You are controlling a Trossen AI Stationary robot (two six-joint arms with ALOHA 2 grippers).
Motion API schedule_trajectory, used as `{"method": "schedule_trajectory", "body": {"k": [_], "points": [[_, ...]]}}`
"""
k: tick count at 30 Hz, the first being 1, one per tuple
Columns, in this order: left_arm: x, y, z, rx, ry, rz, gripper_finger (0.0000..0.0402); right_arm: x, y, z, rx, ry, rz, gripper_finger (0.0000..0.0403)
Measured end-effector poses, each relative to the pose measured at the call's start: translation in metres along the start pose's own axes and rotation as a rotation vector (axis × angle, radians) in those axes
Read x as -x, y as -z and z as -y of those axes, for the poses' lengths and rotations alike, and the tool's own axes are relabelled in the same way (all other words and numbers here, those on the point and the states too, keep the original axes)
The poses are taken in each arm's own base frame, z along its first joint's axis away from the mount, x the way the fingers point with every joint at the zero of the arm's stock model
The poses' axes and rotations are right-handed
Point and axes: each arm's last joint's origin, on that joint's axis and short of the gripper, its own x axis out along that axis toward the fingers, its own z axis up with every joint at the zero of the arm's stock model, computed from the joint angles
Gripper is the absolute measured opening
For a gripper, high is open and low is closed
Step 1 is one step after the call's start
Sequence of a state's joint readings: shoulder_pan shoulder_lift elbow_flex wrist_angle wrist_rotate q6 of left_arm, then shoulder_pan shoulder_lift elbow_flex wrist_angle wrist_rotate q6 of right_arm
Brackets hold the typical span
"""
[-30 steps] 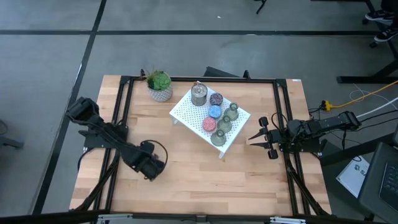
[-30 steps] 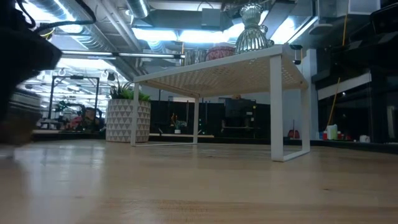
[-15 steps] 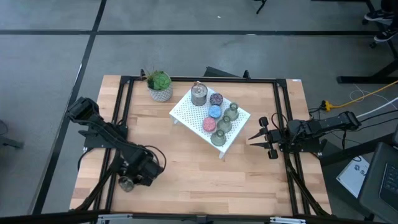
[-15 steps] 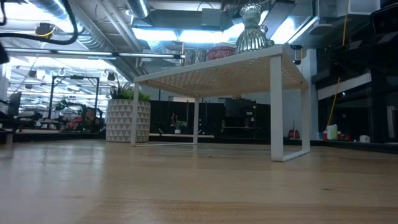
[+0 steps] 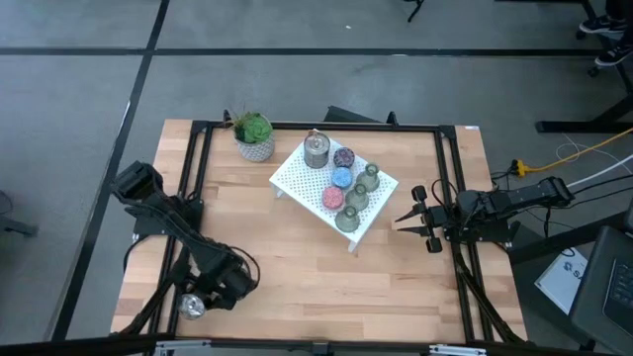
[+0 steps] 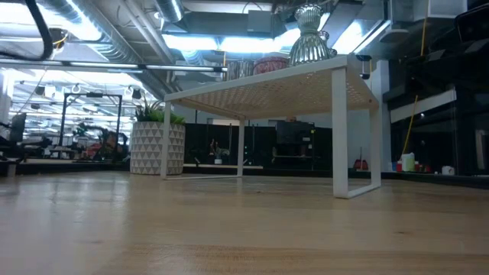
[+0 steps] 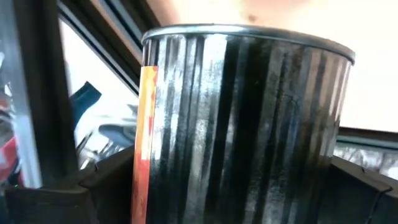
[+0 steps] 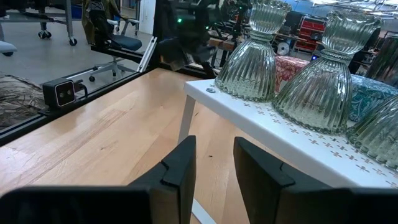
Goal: Pick & Place candle stick holders
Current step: Put the silver scented candle on the shelf aligned with the other silver scented candle on the shelf
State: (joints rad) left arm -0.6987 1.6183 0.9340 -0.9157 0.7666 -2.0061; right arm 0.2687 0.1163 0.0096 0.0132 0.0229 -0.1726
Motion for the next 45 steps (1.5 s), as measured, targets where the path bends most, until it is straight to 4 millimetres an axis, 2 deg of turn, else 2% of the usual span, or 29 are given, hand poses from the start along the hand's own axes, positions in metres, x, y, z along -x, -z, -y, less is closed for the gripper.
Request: {"method": "schedule_trajectory", "body": {"k": [5,11,18,29,41,45], "points": [[-0.008,-0.011,0.019,-0.057,-0.018,-0.085,0.0365,0.000,0.000,0.000,0.000,0.000,-0.001,0.0112],[-0.003,-0.022,0.027,-0.111,0.020,-0.080,0.0365,0.000,0.000,0.000,0.000,0.000,0.000,0.0112],[-0.002,-0.024,0.028,-0.111,0.040,-0.058,0.0366,0.000,0.000,0.000,0.000,0.000,0.000,0.0112],[-0.001,-0.023,0.029,-0.170,0.048,-0.057,0.0396,0.000,0.000,0.000,0.000,0.000,0.000,0.0112],[0.001,-0.025,0.028,-0.126,0.030,-0.094,0.0400,0.000,0.000,0.000,0.000,0.000,0.000,0.0112],[0.002,-0.024,0.031,-0.189,0.062,-0.107,0.0400,0.000,0.000,0.000,0.000,0.000,0.000,0.0112]]}}
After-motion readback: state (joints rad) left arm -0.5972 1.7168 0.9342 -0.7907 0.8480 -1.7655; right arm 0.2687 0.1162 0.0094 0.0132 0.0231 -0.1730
